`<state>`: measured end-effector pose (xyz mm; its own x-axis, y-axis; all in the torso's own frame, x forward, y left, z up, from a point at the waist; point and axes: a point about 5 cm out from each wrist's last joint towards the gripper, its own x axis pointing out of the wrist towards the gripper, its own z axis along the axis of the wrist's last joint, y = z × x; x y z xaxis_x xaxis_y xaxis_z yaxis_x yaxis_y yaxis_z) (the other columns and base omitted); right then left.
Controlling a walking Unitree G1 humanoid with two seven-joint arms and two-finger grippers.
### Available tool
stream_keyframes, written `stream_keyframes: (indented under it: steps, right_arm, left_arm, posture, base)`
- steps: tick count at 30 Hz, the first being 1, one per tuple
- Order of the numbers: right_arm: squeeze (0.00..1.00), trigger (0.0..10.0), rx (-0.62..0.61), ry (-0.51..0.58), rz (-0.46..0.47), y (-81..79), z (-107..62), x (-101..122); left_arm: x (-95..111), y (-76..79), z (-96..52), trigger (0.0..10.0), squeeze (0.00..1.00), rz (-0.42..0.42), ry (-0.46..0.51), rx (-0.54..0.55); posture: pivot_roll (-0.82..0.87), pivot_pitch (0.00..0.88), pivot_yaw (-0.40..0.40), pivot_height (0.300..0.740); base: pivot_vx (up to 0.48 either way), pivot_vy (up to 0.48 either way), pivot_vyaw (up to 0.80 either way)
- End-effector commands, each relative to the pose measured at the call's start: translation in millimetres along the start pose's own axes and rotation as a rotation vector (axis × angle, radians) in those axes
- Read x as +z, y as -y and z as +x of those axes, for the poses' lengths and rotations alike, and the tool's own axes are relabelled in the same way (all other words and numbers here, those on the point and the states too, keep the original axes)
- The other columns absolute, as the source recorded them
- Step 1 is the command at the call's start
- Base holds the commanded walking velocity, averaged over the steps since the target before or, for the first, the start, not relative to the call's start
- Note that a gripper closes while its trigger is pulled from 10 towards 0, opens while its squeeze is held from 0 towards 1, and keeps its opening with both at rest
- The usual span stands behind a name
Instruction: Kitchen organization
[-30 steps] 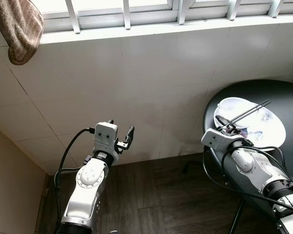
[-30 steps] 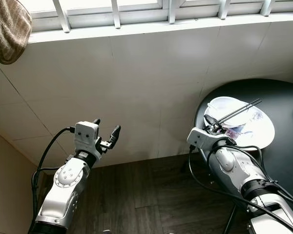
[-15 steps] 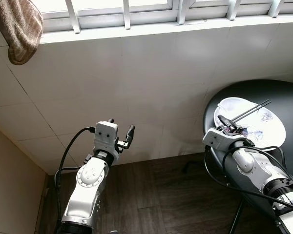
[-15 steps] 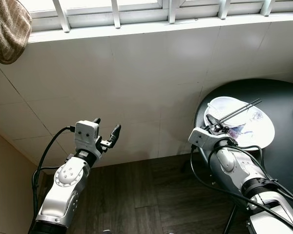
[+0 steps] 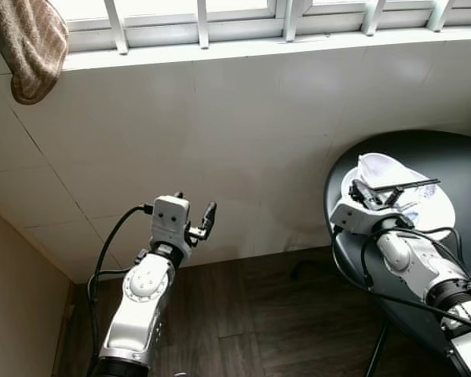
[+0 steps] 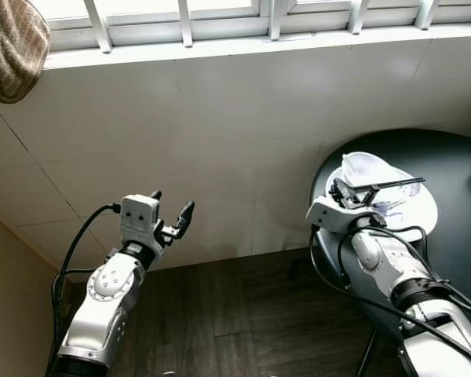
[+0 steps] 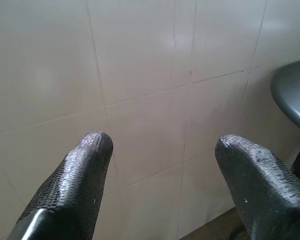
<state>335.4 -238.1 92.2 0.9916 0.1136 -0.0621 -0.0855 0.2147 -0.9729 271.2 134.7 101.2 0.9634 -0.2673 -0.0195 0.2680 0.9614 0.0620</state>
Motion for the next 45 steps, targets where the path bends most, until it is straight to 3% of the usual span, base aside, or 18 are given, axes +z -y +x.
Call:
stream_keyframes:
  steps: [1, 7, 11, 22, 28, 33, 36, 40, 45]
  right_arm:
    - [0.0, 0.0, 0.032, -0.01, -0.014, -7.9, -3.6, -2]
    - [0.0, 0.0, 0.028, -0.004, -0.037, -7.8, -3.7, -1]
    - [0.0, 0.0, -0.039, 0.034, -0.163, -0.1, -2.4, 2]
    - [0.0, 0.0, -0.193, 0.043, -0.194, 22.3, 1.5, 2]
    - [0.0, 0.0, -0.287, 0.15, -0.127, 35.2, 2.4, 23]
    - [0.0, 0.0, -0.373, 0.289, -0.14, 48.6, 4.0, 55]
    - [0.0, 0.0, -0.394, 0.324, -0.131, 54.2, 3.8, 64]
    - [0.0, 0.0, -0.404, 0.392, -0.06, 61.3, 1.5, 83]
    - [0.0, 0.0, -0.361, 0.416, 0.076, 56.0, -1.5, 96]
  left_arm:
    - [0, 1.1, 1.0, 10.0, 0.0, -0.002, 0.0, -0.006]
    - [-1, 1.5, 1.0, 10.0, 0.0, -0.007, -0.001, -0.007]
    - [-1, 1.9, 1.4, 10.0, 0.0, -0.016, -0.004, -0.007]
    - [-2, 3.2, 2.8, 10.0, 0.0, -0.035, -0.008, -0.008]
    - [-3, 3.0, 2.8, 10.0, 0.0, -0.04, -0.007, -0.005]
    - [-4, 2.6, 2.8, 10.0, 0.0, -0.046, -0.01, -0.005]
    - [-5, 2.5, 2.9, 10.0, 0.0, -0.048, -0.012, -0.006]
    - [-5, 2.4, 3.1, 10.0, 0.0, -0.052, -0.015, -0.007]
    - [-7, 2.5, 3.2, 10.0, 0.0, -0.053, -0.016, -0.007]
  posture:
    - [-0.15, 0.013, -0.014, 0.74]
    - [-0.15, 0.014, -0.015, 0.74]
    - [-0.15, 0.014, -0.015, 0.74]
    - [-0.16, 0.014, -0.019, 0.74]
    - [-0.16, 0.014, -0.02, 0.74]
    - [-0.16, 0.009, -0.017, 0.74]
    - [-0.16, 0.007, -0.015, 0.74]
    - [-0.16, 0.007, -0.015, 0.74]
    - [-0.16, 0.001, -0.018, 0.74]
  base:
    - [0.0, 0.0, 0.0]
    - [0.0, 0.0, 0.0]
    - [0.0, 0.0, 0.0]
    - [0.0, 0.0, 0.0]
    - [0.0, 0.0, 0.0]
    - [0.0, 0.0, 0.8]
    - [0.0, 0.0, 0.8]
    - [0.0, 0.0, 0.8]
    - [0.0, 0.0, 0.8]
